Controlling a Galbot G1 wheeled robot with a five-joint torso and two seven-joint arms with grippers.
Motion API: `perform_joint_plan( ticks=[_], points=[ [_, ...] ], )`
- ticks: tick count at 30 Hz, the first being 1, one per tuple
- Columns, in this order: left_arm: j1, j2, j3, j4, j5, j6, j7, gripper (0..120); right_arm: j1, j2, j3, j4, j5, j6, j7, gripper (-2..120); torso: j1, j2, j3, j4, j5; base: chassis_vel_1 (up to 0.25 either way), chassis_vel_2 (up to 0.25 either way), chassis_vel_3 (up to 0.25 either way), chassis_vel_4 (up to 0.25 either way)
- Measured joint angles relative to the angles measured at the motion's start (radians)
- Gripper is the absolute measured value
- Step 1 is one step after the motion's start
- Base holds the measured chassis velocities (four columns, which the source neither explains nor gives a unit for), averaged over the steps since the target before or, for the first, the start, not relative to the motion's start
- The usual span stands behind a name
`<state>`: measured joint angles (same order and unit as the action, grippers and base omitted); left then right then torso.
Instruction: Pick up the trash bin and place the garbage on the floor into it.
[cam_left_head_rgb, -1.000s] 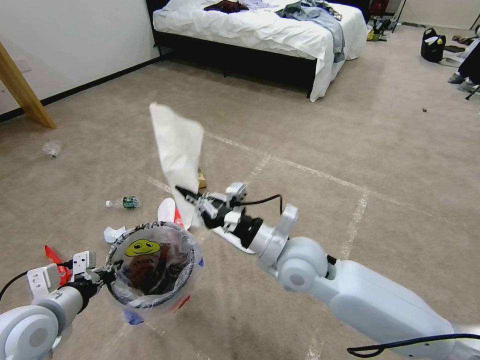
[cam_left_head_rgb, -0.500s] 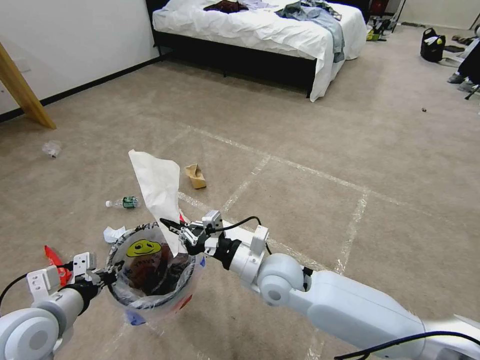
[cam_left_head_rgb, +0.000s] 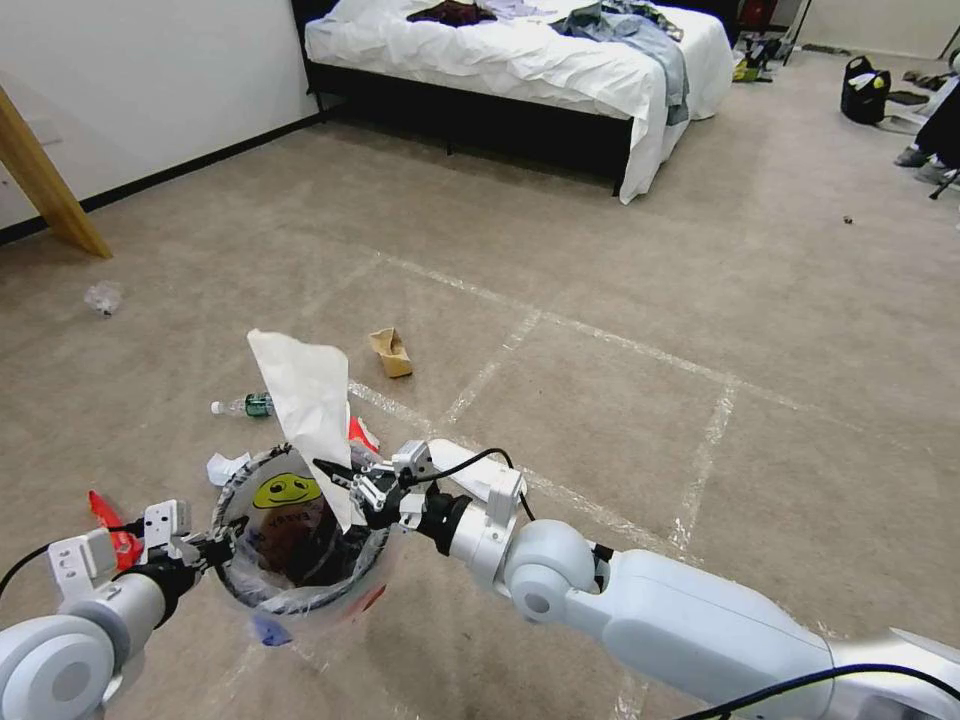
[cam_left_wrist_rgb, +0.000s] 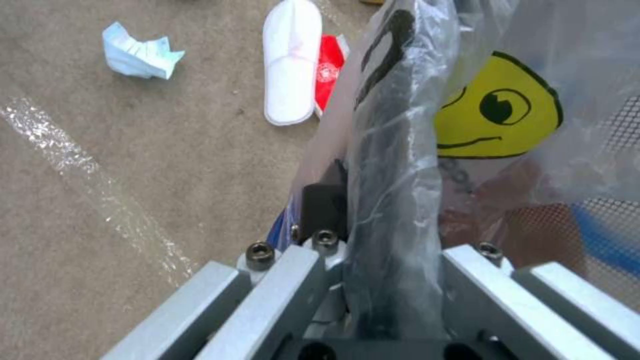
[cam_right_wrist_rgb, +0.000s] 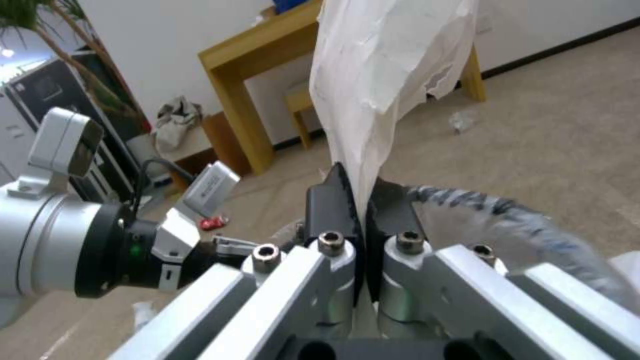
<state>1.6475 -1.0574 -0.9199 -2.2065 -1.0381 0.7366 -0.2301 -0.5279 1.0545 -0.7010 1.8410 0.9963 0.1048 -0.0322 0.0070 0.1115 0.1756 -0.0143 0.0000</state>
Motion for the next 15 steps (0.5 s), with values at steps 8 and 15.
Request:
perform_joint_plan(
  ticks=[8, 15],
  points=[
    [0.005, -0.009, -0.007, -0.008, -0.001, 0.0, -0.002, 1, 0.004, 0.059, -0.035, -0.022, -0.015, 0.004, 0.01, 0, 0.0, 0.0, 0.0, 0.0001, -0.0001, 0.0, 0.0, 0.0, 0.0],
    [0.008, -0.013, -0.01, -0.01, -0.001, -0.001, -0.002, 1, 0.006, 0.087, -0.054, -0.032, -0.027, 0.004, 0.017, 0, 0.0, 0.0, 0.0, 0.0001, -0.0001, 0.0, 0.0, 0.0, 0.0]
  ],
)
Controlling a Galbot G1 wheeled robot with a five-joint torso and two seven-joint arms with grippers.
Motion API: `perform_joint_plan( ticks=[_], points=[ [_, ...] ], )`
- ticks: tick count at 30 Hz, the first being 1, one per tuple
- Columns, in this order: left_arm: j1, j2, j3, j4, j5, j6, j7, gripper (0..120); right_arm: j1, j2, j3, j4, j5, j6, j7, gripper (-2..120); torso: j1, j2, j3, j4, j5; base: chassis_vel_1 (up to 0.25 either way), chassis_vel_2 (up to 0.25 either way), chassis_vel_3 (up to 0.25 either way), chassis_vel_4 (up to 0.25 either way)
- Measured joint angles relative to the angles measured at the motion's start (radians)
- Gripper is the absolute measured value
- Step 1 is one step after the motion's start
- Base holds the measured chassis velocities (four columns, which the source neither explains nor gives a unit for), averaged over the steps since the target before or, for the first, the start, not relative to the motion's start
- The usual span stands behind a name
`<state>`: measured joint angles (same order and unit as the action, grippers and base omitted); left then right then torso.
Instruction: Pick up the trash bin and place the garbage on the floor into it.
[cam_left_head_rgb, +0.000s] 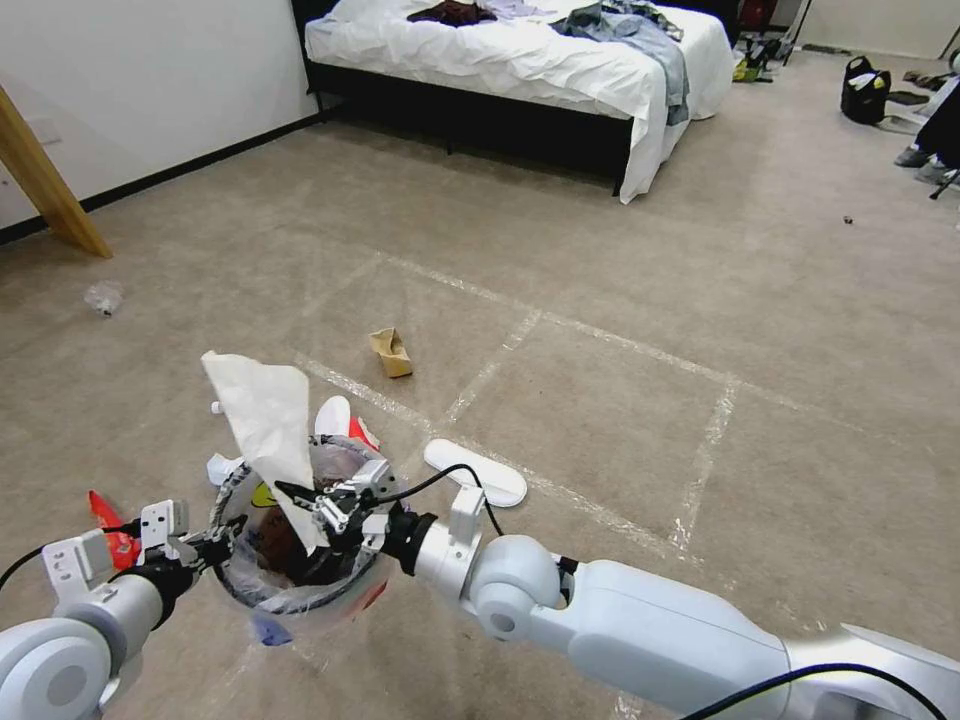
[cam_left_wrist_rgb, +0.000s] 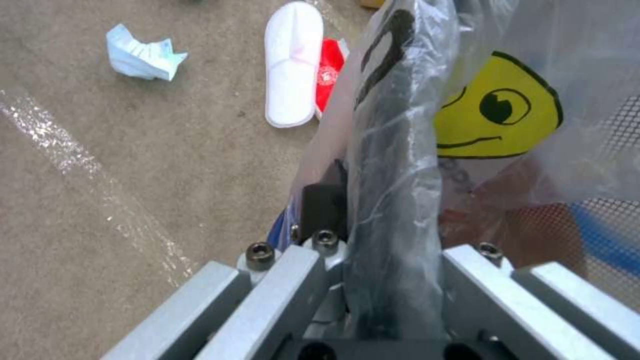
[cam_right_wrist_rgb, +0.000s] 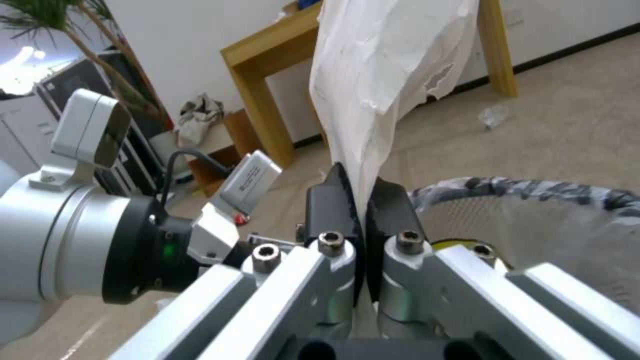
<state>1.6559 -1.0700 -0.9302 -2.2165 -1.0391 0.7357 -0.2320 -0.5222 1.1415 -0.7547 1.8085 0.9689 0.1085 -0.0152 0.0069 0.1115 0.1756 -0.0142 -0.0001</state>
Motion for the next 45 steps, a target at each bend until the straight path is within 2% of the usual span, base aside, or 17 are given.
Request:
perform_joint_plan(
  ticks=[16, 18, 22, 24, 25, 26, 27, 29, 30, 31, 33, 34, 35, 37, 38, 42, 45],
  points=[
    [-0.003, -0.002, -0.001, 0.006, 0.001, 0.0, 0.0, 1, -0.004, -0.002, -0.014, -0.002, -0.015, 0.0, 0.005, 1, 0.0, 0.0, 0.0, 0.0, 0.0001, 0.0, 0.0, 0.0, 0.0],
    [-0.003, -0.002, -0.001, 0.007, 0.001, 0.0, 0.0, 1, -0.007, -0.014, -0.013, -0.002, -0.019, 0.001, 0.006, 10, 0.0, 0.0, 0.0, 0.0, 0.0001, 0.0, 0.0, 0.0, 0.0],
    [-0.005, -0.002, -0.001, 0.008, 0.0, 0.0, 0.0, 1, -0.009, -0.033, -0.011, 0.002, -0.022, 0.002, 0.007, 20, 0.0, 0.0, 0.0, -0.0001, 0.0001, 0.0, 0.0, 0.0, 0.0],
    [-0.007, -0.003, -0.001, 0.008, 0.0, 0.0, 0.0, 1, -0.013, -0.049, -0.006, 0.012, -0.021, 0.002, 0.009, 30, 0.0, 0.0, 0.0, -0.0001, 0.0001, 0.0, 0.0, 0.0, 0.0],
    [-0.007, -0.003, -0.001, 0.008, 0.0, 0.0, 0.0, 1, -0.013, -0.049, -0.006, 0.012, -0.021, 0.002, 0.009, 30, 0.0, 0.0, 0.0, -0.0001, 0.0001, 0.0, 0.0, 0.0, 0.0],
    [-0.009, -0.006, -0.001, 0.009, 0.0, 0.0, 0.0, 1, -0.016, -0.06, -0.003, 0.017, -0.022, 0.002, 0.009, 38, 0.0, 0.0, 0.0, -0.0001, 0.0001, 0.0, 0.0, 0.0, 0.0],
    [-0.009, -0.006, -0.001, 0.009, 0.0, 0.0, 0.0, 1, -0.016, -0.06, -0.003, 0.017, -0.022, 0.002, 0.009, 38, 0.0, 0.0, 0.0, -0.0001, 0.0001, 0.0, 0.0, 0.0, 0.0],
    [-0.008, -0.006, -0.001, 0.008, 0.0, 0.0, -0.001, 1, -0.018, -0.079, 0.0, 0.027, -0.024, 0.002, 0.009, 51, 0.0, 0.0, 0.0, -0.0001, 0.0001, 0.0, 0.0, 0.0, 0.0],
    [-0.008, -0.006, -0.001, 0.008, 0.0, 0.0, -0.001, 1, -0.018, -0.079, 0.0, 0.027, -0.024, 0.002, 0.009, 51, 0.0, 0.0, 0.0, -0.0001, 0.0001, 0.0, 0.0, 0.0, 0.0],
    [-0.007, -0.006, -0.002, 0.006, 0.0, 0.0, -0.002, 1, -0.021, -0.086, 0.001, 0.032, -0.025, 0.002, 0.009, 57, 0.0, 0.0, 0.0, -0.0001, 0.0002, 0.0, 0.0, 0.0, 0.0],
    [-0.006, -0.006, -0.002, 0.006, 0.0, 0.0, -0.003, 1, -0.022, -0.088, 0.002, 0.034, -0.026, 0.002, 0.009, 61, 0.0, 0.0, 0.0, -0.0001, 0.0002, 0.0, 0.0, 0.0, 0.0],
    [-0.004, -0.006, -0.002, 0.004, 0.0, 0.0, -0.003, 1, -0.025, -0.092, 0.004, 0.038, -0.026, 0.002, 0.009, 68, 0.0, 0.0, 0.0, 0.0, 0.0002, 0.0, 0.0, 0.0, 0.0],
    [-0.004, -0.006, -0.002, 0.004, 0.0, 0.0, -0.003, 1, -0.025, -0.092, 0.004, 0.038, -0.026, 0.002, 0.009, 68, 0.0, 0.0, 0.0, 0.0, 0.0002, 0.0, 0.0, 0.0, 0.0],
    [-0.001, -0.009, -0.002, 0.001, 0.001, 0.0, -0.004, 1, -0.028, -0.096, 0.006, 0.042, -0.029, 0.002, 0.009, 79, 0.0, 0.0, 0.0, 0.0, 0.0002, 0.0, 0.0, 0.0, 0.0],
    [-0.001, -0.009, -0.002, 0.001, 0.001, 0.0, -0.004, 1, -0.028, -0.096, 0.006, 0.042, -0.029, 0.002, 0.009, 79, 0.0, 0.0, 0.0, 0.0, 0.0002, 0.0, 0.0, 0.0, 0.0],
    [0.001, -0.013, -0.002, -0.001, 0.005, 0.0, -0.005, 1, -0.031, -0.104, 0.011, 0.051, -0.03, 0.002, 0.009, 95, 0.0, 0.0, 0.0, 0.0, 0.0002, 0.0, 0.0, 0.0, 0.0],
    [0.003, -0.018, 0.0, -0.001, 0.009, 0.0, -0.005, 1, -0.033, -0.108, 0.017, 0.058, -0.03, 0.002, 0.009, 98, 0.0, 0.0, 0.0, -0.0001, 0.0002, 0.0, 0.0, 0.0, 0.0]
  ],
)
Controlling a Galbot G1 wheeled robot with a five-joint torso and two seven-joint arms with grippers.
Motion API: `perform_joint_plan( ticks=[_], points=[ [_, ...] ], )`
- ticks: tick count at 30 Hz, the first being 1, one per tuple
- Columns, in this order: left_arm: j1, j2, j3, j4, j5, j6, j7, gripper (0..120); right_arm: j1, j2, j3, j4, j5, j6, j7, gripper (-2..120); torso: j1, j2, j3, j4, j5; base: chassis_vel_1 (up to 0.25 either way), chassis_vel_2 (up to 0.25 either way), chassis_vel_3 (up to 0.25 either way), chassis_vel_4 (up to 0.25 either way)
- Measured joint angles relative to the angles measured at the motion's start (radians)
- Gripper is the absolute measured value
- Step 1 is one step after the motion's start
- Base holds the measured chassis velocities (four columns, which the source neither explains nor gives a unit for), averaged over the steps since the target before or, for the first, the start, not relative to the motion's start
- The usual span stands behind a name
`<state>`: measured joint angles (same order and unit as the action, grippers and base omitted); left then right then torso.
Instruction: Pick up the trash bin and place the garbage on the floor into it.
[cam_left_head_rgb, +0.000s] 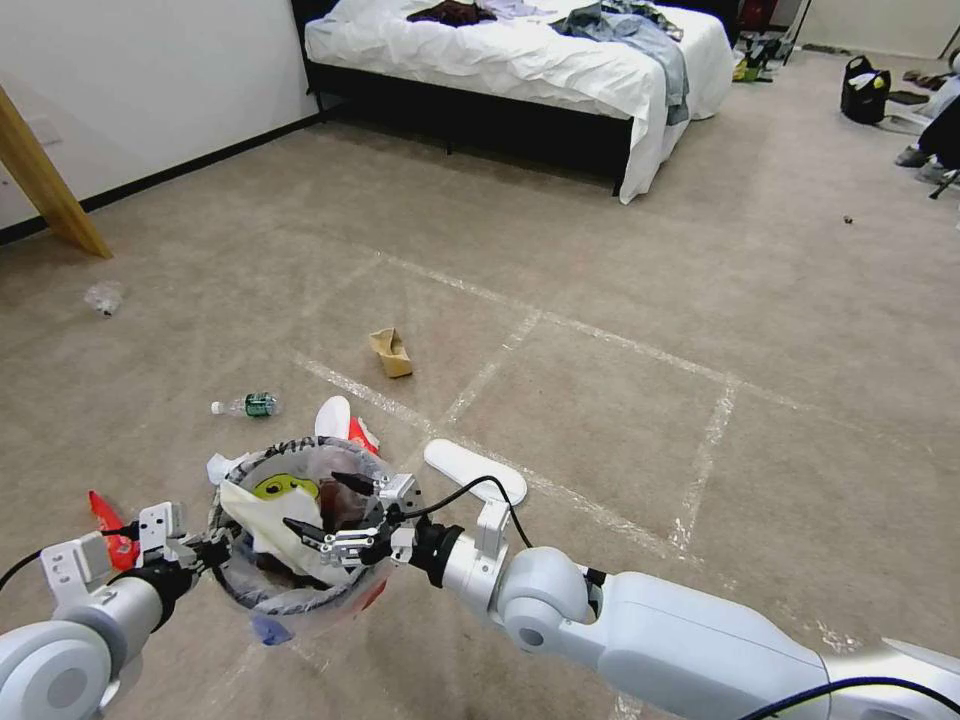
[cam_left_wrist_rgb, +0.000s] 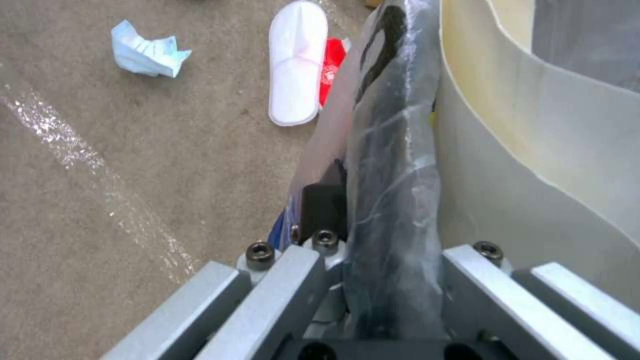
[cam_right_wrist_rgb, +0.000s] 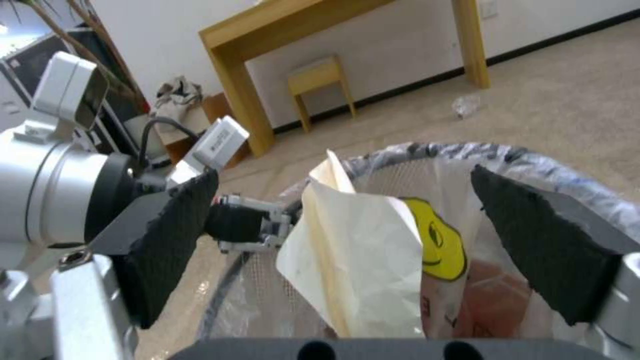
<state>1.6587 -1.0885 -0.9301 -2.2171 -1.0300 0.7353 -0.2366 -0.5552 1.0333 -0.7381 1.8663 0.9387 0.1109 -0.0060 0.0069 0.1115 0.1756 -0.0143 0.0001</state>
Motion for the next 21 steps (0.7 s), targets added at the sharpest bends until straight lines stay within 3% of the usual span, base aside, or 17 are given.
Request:
perform_joint_plan(
  ticks=[9, 19, 21],
  points=[
    [0.005, -0.009, 0.002, -0.001, 0.011, 0.0, 0.001, 1, -0.001, 0.009, 0.08, 0.037, 0.01, -0.001, -0.002, 97, 0.0, 0.0, 0.0, 0.0, 0.0, 0.0, 0.0, 0.0, 0.0],
    [0.015, -0.01, -0.013, -0.004, 0.01, 0.0, 0.001, 1, 0.027, 0.003, 0.3, 0.132, 0.076, -0.016, -0.006, 99, 0.0, 0.0, 0.0, 0.0001, 0.0, 0.0, 0.0, 0.0, 0.0],
    [0.02, -0.01, -0.022, 0.002, 0.011, 0.0, -0.001, 1, 0.023, -0.026, 0.396, 0.159, 0.098, -0.018, -0.014, 100, 0.0, 0.0, 0.0, 0.0001, 0.0, 0.0, 0.0, 0.0, 0.0]
  ],
)
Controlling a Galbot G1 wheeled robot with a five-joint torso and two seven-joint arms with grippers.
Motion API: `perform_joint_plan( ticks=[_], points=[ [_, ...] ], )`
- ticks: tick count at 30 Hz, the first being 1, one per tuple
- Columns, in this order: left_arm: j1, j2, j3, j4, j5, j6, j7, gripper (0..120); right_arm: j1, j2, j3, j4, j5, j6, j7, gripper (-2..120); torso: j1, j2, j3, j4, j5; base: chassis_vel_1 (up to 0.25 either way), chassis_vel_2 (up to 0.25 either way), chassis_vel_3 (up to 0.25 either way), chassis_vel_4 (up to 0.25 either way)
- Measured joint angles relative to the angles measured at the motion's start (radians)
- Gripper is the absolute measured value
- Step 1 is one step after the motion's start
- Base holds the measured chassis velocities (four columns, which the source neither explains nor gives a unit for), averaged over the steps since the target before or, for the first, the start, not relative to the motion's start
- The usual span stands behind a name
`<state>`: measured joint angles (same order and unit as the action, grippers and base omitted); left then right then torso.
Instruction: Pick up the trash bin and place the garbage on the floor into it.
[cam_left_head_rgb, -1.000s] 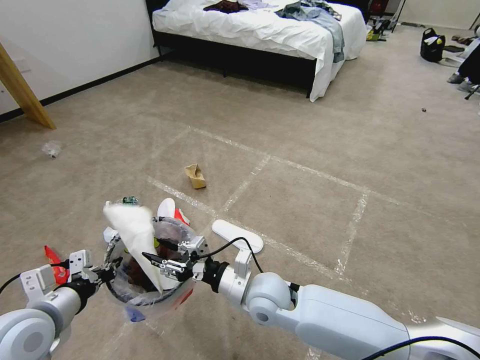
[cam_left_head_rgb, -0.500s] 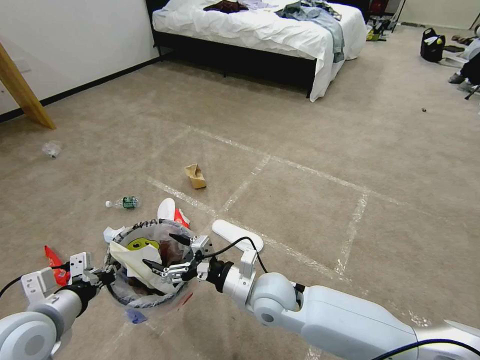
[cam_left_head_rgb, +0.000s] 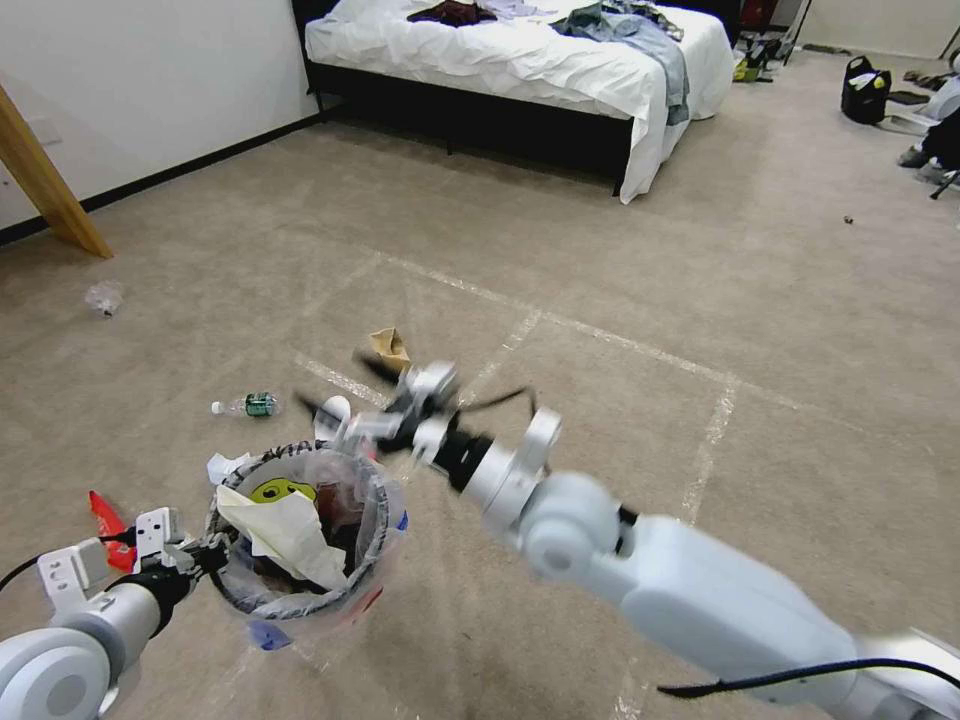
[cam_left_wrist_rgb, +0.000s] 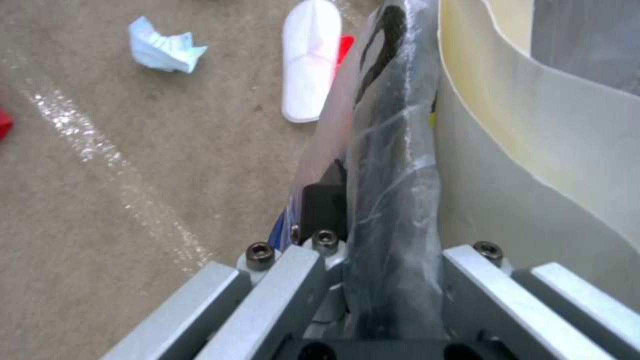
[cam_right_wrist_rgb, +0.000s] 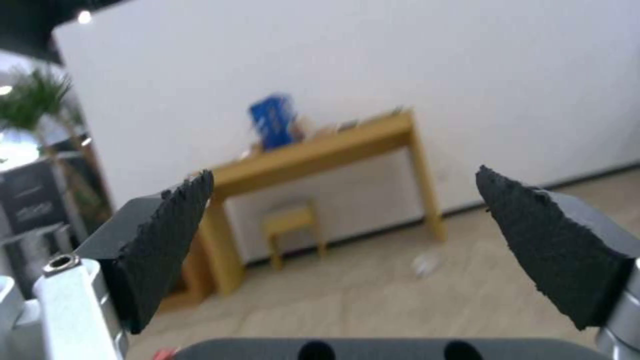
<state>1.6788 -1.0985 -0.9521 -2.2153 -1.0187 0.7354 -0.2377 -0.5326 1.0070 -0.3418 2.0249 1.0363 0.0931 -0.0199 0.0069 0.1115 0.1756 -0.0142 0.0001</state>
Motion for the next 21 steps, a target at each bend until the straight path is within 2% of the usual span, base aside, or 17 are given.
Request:
perform_joint_plan(
  ticks=[2, 4, 5, 7, 8, 10, 11, 14, 15, 16, 17, 20, 21],
  points=[
    [0.002, 0.0, -0.003, 0.003, 0.001, 0.0, -0.002, 1, -0.007, -0.013, 0.033, 0.007, 0.006, 0.0, -0.003, 100, 0.0, 0.0, 0.0, 0.0, 0.0, 0.0, 0.0, 0.0, 0.0],
    [0.009, -0.002, -0.012, 0.01, 0.003, 0.0, -0.007, 1, -0.046, -0.053, 0.144, 0.028, 0.013, -0.001, -0.002, 100, 0.0, 0.0, 0.0, 0.0, 0.0, 0.0, 0.0, 0.0, 0.0],
    [0.009, -0.002, -0.012, 0.01, 0.003, 0.0, -0.007, 1, -0.046, -0.053, 0.144, 0.028, 0.013, -0.001, -0.002, 100, 0.0, 0.0, 0.0, 0.0, 0.0, 0.0, 0.0, 0.0, 0.0],
    [0.014, -0.005, -0.02, 0.018, 0.011, 0.0, -0.011, 1, -0.12, -0.089, 0.296, 0.05, 0.01, -0.004, 0.017, 100, 0.0, 0.0, 0.0, 0.0001, 0.0001, 0.0, 0.0, 0.0, 0.0],
    [0.014, -0.005, -0.02, 0.018, 0.011, 0.0, -0.011, 1, -0.12, -0.089, 0.296, 0.05, 0.01, -0.004, 0.017, 100, 0.0, 0.0, 0.0, 0.0001, 0.0001, 0.0, 0.0, 0.0, 0.0],
    [0.018, -0.01, -0.029, 0.023, 0.018, 0.0, -0.016, 1, -0.203, -0.108, 0.427, 0.067, -0.014, -0.003, 0.048, 100, 0.0, 0.0, 0.0, -0.0002, 0.0002, 0.0, 0.0, 0.0, 0.0],
    [0.018, -0.01, -0.029, 0.023, 0.018, 0.0, -0.016, 1, -0.203, -0.108, 0.427, 0.067, -0.014, -0.003, 0.048, 100, 0.0, 0.0, 0.0, -0.0002, 0.0002, 0.0, 0.0, 0.0, 0.0],
    [0.023, -0.024, -0.045, 0.025, 0.035, 0.0, -0.021, 1, -0.332, -0.122, 0.581, 0.062, -0.116, 0.033, 0.078, 100, 0.0, 0.0, 0.0, -0.0002, 0.0001, 0.0, 0.0, 0.0, 0.0],
    [0.023, -0.024, -0.045, 0.025, 0.035, 0.0, -0.021, 1, -0.332, -0.122, 0.581, 0.062, -0.116, 0.033, 0.078, 100, 0.0, 0.0, 0.0, -0.0002, 0.0001, 0.0, 0.0, 0.0, 0.0],
    [0.026, -0.034, -0.053, 0.025, 0.048, 0.0, -0.022, 1, -0.394, -0.123, 0.648, 0.056, -0.191, 0.048, 0.083, 100, 0.0, 0.0, 0.0, -0.0002, 0.0005, 0.0, 0.0, 0.0, 0.0],
    [0.026, -0.034, -0.053, 0.025, 0.048, 0.0, -0.022, 1, -0.394, -0.123, 0.648, 0.056, -0.191, 0.048, 0.083, 100, 0.0, 0.0, 0.0, -0.0002, 0.0005, 0.0, 0.0, 0.0, 0.0],
    [0.041, -0.061, -0.072, 0.018, 0.092, -0.008, -0.014, 1, -0.524, -0.101, 0.784, 0.052, -0.336, 0.071, 0.096, 100, 0.0, 0.0, 0.0, -0.0004, 0.0001, 0.0, 0.0, 0.0, 0.0],
    [0.041, -0.061, -0.072, 0.018, 0.092, -0.008, -0.014, 1, -0.524, -0.101, 0.784, 0.052, -0.336, 0.071, 0.096, 100, 0.0, 0.0, 0.0, -0.0004, 0.0001, 0.0, 0.0, 0.0, 0.0]
  ],
)
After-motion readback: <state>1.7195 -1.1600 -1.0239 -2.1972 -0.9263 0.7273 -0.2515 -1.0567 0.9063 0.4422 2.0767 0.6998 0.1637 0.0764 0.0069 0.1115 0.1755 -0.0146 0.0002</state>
